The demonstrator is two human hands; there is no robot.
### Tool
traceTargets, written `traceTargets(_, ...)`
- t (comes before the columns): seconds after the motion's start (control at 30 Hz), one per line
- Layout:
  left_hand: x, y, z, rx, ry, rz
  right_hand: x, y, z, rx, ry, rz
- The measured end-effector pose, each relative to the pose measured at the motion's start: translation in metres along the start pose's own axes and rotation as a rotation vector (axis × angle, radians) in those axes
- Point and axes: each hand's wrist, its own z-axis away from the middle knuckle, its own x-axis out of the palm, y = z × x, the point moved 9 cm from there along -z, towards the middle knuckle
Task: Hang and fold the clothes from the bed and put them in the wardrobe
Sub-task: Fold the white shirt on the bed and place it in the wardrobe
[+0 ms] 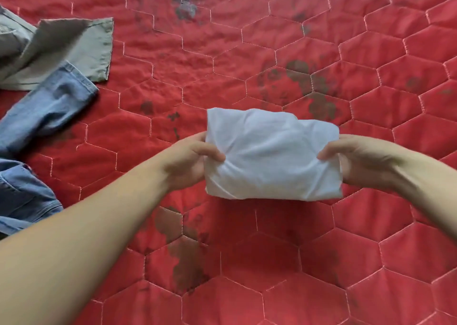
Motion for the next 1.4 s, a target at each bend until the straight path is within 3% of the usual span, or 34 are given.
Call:
traceTargets(0.17, -0.027, 0.015, -0.027, 0.103, 0.333, -0.039, -0.03, -0.02, -0.021, -0.115, 0.251, 0.071)
traceTargets(0.33, -0.037, 0.002, -0.036, 0.082, 0.492, -0.08, -0.041, -0.031, -0.024, -0.249, 0.4, 0.151)
traceTargets(0.43, -0.045, 0.013, -0.035, 0.183, 0.598, -0.215, -0.047, -0.034, -0.024, -0.303, 0.438, 0.178)
traceTargets(0.7, -0.038, 0.064, -0.054, 0.4, 0.7, -0.613, -0.064, -0.046, -0.04, -0.275, 0.481, 0.26)
traceTargets(0.87, -0.032, 0.072, -0.092, 0.356, 0.658, -0.429, -0.073, -0.034, -0.054, -0.231, 0.505, 0.103)
traceTargets(1.1, -0.033, 0.054, -0.097, 0.333, 0.7, -0.46, -0.082, -0.012, -0.049, -0.118, 0.456, 0.065)
traceTargets(1.23, -0.03, 0.053, -0.086, 0.373, 0.731, -0.516, -0.088, -0.021, -0.029, -0.277, 0.614, 0.346)
traceTargets(1.4, -0.018, 0.078, -0.097, 0.424, 0.746, -0.714, -0.089, -0.033, -0.023, -0.425, 0.805, 0.439)
